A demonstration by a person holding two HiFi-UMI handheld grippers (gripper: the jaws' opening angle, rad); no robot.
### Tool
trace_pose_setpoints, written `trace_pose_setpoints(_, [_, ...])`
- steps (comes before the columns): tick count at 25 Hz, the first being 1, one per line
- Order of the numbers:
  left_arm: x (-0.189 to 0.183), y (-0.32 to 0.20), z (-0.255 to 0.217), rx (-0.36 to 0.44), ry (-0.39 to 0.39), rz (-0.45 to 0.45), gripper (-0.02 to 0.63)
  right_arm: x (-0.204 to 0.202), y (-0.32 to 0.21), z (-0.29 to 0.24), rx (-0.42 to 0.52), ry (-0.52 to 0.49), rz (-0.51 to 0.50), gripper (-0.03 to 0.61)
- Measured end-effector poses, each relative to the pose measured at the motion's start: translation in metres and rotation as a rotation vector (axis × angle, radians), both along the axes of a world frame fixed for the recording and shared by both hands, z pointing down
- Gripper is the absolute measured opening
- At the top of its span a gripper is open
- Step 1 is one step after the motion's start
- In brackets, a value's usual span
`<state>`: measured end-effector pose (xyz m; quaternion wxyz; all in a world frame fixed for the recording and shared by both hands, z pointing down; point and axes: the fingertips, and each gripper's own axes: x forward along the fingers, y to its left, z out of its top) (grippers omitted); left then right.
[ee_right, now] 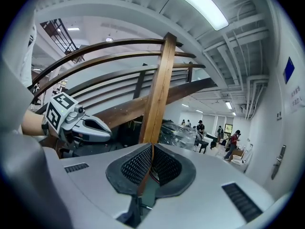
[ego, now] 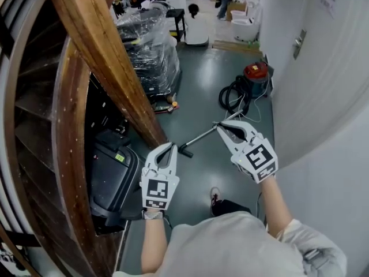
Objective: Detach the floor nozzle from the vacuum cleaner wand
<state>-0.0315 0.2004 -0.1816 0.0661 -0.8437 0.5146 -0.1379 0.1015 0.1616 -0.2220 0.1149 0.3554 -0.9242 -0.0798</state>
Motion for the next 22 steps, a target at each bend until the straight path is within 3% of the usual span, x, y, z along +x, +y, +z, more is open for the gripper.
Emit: trace_pose_setpoints(22, [0.033,-0.149,-0.009,0.029,0.006,-0.08,0.002,0.014,-0.143,-0.007,0.037,0.038,-0.115,0.031])
